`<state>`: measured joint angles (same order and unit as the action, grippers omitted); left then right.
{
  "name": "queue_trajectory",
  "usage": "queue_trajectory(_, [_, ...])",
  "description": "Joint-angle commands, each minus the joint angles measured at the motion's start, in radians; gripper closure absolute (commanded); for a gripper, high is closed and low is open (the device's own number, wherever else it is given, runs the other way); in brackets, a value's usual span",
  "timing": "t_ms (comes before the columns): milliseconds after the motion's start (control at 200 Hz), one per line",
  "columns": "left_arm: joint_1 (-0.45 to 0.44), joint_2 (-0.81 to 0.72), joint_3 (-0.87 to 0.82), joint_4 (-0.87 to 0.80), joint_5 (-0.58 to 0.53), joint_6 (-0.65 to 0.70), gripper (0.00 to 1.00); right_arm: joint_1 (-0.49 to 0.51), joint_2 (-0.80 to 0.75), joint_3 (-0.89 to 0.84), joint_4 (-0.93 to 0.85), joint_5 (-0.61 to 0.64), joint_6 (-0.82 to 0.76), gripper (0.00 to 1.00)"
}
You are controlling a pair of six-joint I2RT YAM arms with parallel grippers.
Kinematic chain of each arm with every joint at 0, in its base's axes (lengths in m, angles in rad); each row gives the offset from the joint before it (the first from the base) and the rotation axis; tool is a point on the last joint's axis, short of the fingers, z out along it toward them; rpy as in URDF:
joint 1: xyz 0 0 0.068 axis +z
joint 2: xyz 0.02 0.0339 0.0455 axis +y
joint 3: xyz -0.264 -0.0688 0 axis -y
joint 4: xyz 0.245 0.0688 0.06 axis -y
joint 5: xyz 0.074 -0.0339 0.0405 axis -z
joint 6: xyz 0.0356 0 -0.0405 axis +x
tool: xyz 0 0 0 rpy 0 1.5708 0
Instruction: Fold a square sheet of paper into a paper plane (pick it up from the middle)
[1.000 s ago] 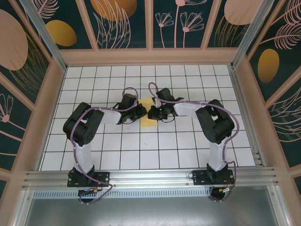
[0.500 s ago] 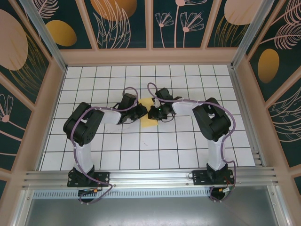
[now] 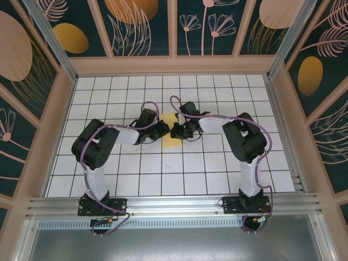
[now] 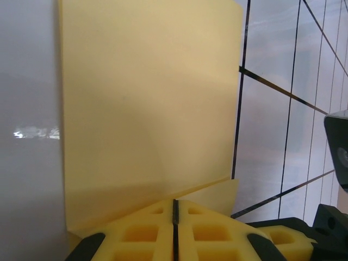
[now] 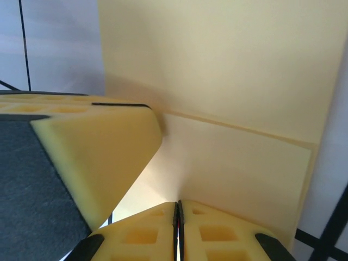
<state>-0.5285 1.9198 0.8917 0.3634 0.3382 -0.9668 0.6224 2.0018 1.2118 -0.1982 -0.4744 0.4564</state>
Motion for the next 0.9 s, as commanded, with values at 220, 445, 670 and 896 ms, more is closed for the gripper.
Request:
queue_trajectory(220, [0.003,0.020,-0.003,-0.047,-0.026,0.019,0.92,0.002,-0.047,-0.023,0.020,-0.033,-0.028,0.90])
queue_trajectory(445, [0.002,0.039,0.006,-0.063,-0.040,0.014,0.92,0.003,-0.036,-0.026,-0.051,0.030,-0.038,0.90])
queue_trajectory(670, [0.003,0.044,0.016,-0.109,-0.074,0.022,0.92,0.000,-0.038,-0.039,-0.108,0.051,-0.063,0.90])
queue_trajectory(896, [0.002,0.057,0.022,-0.133,-0.093,0.024,0.92,-0.001,-0.075,-0.063,-0.153,0.025,-0.106,0.90])
